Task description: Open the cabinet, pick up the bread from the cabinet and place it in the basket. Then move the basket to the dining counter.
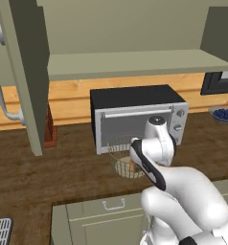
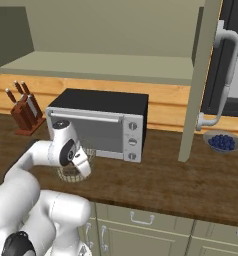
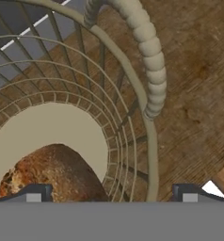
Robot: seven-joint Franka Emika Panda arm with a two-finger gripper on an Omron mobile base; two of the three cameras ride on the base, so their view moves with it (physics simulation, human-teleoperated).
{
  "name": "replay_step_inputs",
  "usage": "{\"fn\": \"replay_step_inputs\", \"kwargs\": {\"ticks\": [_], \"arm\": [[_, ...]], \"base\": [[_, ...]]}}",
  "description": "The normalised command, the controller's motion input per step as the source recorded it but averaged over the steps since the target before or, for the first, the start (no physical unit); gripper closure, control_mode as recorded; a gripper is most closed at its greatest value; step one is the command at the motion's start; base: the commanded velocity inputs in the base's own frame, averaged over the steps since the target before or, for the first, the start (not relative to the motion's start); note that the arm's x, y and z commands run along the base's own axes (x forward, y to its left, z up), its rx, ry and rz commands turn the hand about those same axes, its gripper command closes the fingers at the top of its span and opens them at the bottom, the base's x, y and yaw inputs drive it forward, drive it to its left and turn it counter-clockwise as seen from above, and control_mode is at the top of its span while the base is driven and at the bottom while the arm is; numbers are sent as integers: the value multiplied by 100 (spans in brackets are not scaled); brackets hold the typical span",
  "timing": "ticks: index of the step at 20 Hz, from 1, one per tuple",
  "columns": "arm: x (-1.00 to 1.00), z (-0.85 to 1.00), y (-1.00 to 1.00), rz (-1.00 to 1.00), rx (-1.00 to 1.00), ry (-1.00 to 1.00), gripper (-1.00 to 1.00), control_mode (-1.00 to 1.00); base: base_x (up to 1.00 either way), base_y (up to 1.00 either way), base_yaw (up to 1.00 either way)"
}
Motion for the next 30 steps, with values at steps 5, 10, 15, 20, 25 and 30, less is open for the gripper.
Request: {"fn": "replay_step_inputs", "kwargs": {"ticks": [5,10,15,20,25,30], "arm": [[2,-19,0,0,2,0,100,-100],[0,-25,1,0,3,1,100,-100],[0,-27,0,0,6,1,100,-100],[0,0,-8,0,16,7,100,-100],[-28,64,-7,1,10,0,100,-100],[-66,72,0,-2,1,-9,100,-100]], "base": [[0,0,0],[0,0,0],[0,0,0],[0,0,0],[0,0,0],[0,0,0]]}}
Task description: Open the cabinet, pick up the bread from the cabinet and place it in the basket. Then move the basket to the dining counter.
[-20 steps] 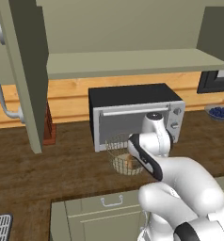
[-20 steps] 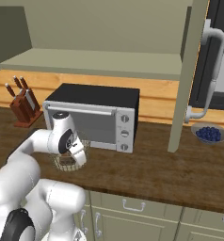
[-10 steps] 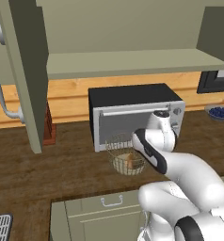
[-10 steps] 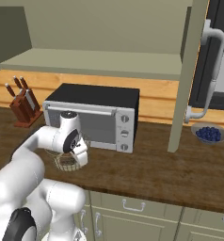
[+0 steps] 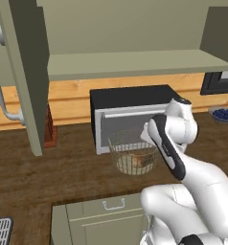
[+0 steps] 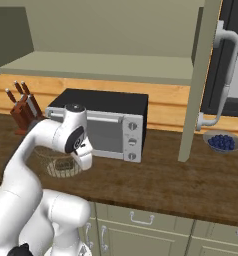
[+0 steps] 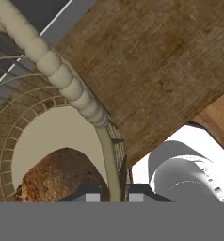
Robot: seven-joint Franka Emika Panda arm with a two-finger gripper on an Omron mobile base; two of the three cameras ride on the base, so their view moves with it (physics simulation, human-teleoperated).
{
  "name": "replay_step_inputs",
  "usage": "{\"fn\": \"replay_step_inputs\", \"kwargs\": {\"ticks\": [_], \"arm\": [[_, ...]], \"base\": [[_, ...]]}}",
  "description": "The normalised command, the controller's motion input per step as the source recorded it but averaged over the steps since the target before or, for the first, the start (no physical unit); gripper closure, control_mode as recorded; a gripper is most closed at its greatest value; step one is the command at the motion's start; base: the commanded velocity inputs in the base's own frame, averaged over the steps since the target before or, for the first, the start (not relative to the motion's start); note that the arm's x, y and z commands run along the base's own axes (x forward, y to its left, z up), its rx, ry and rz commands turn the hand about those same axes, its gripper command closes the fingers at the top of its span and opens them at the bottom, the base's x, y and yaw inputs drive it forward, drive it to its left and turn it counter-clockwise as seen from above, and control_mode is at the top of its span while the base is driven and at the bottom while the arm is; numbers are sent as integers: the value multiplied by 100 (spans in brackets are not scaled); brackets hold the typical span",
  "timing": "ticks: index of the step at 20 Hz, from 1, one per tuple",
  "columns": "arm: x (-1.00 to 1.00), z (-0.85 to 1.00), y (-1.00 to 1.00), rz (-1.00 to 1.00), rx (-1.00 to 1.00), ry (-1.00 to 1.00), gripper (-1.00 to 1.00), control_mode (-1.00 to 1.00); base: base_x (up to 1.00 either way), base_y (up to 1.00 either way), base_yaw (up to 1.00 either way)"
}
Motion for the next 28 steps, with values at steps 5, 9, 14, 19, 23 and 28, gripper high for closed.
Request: {"fn": "replay_step_inputs", "kwargs": {"ticks": [5,9,14,19,23,28], "arm": [[-57,77,0,-8,2,-14,100,-100],[-41,83,-8,-3,2,-17,100,-100],[-7,68,-37,-11,0,-7,100,-100],[-6,28,-39,-24,0,0,100,-100],[-6,1,-47,-27,0,0,100,-100],[1,-5,-36,-17,0,1,100,-100]], "base": [[0,0,0],[0,0,0],[0,0,0],[0,0,0],[0,0,0],[0,0,0]]}}
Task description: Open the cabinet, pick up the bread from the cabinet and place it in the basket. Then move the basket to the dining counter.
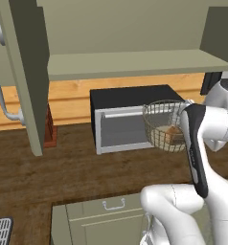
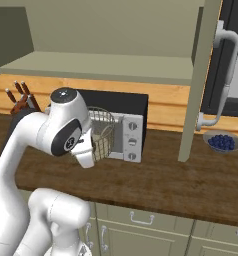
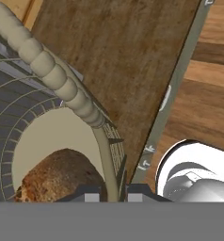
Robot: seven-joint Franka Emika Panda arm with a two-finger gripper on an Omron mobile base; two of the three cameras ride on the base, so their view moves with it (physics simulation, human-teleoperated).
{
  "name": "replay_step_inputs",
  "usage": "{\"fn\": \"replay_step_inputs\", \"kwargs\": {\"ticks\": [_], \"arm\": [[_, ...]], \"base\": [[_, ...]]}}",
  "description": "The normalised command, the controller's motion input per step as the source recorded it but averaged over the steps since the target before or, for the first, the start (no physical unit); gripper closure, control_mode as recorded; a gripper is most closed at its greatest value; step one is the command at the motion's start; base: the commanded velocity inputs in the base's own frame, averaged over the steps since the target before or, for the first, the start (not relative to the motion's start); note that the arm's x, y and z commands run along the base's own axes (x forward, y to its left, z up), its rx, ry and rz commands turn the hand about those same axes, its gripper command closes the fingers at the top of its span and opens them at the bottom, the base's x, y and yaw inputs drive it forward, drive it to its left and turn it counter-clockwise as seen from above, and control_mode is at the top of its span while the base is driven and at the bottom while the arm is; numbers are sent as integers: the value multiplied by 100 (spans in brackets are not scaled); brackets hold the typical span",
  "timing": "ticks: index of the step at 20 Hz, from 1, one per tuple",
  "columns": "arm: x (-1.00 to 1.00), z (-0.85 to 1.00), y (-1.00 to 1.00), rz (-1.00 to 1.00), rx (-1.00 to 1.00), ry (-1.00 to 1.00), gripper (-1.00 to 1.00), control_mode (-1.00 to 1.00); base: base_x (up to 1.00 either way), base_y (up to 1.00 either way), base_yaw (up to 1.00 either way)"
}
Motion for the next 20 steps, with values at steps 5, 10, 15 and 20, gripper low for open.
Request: {"fn": "replay_step_inputs", "kwargs": {"ticks": [5,10,15,20], "arm": [[0,0,0,0,0,0,100,-100],[-12,-1,0,0,0,-1,100,100],[0,0,0,0,0,0,100,100],[0,0,0,0,0,0,100,100]], "base": [[0,0,0],[-9,-2,0],[-92,-6,-16],[-83,-30,-58]]}}
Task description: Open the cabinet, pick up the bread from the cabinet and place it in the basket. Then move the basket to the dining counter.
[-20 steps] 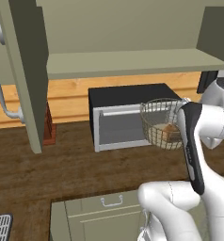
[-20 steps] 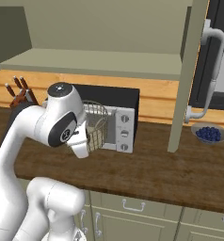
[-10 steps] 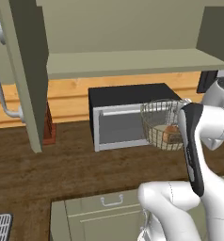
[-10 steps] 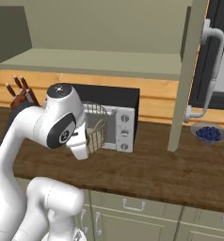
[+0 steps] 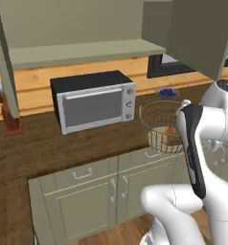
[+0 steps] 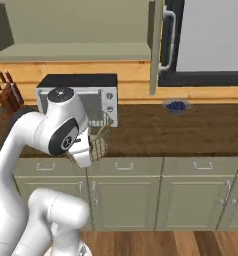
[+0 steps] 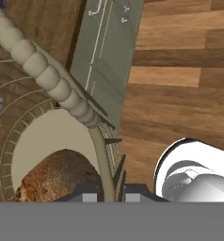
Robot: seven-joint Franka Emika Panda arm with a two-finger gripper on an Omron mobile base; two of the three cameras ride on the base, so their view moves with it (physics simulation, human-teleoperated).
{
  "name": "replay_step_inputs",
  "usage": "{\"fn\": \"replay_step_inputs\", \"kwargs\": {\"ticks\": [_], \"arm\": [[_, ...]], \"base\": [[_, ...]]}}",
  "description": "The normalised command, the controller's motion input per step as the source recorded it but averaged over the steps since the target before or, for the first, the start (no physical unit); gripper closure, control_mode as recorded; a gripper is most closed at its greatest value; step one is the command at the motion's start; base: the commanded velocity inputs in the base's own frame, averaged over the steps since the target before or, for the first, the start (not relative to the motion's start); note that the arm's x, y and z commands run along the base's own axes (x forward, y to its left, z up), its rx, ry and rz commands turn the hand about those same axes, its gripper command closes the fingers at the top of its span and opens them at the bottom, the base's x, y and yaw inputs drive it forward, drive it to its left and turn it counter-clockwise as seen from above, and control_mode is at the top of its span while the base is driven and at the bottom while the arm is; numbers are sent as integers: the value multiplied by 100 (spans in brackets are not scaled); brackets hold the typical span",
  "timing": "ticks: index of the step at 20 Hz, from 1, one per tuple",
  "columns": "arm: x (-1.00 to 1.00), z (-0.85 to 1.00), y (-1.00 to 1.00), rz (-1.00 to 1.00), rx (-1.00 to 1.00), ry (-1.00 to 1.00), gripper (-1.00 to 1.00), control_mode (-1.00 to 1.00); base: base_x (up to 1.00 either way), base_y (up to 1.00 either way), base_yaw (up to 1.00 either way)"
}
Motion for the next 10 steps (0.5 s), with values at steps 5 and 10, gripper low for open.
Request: {"fn": "replay_step_inputs", "kwargs": {"ticks": [5,10], "arm": [[0,0,0,0,0,0,100,100],[0,0,0,0,0,0,100,100]], "base": [[-4,-41,-86],[1,-51,-87]]}}
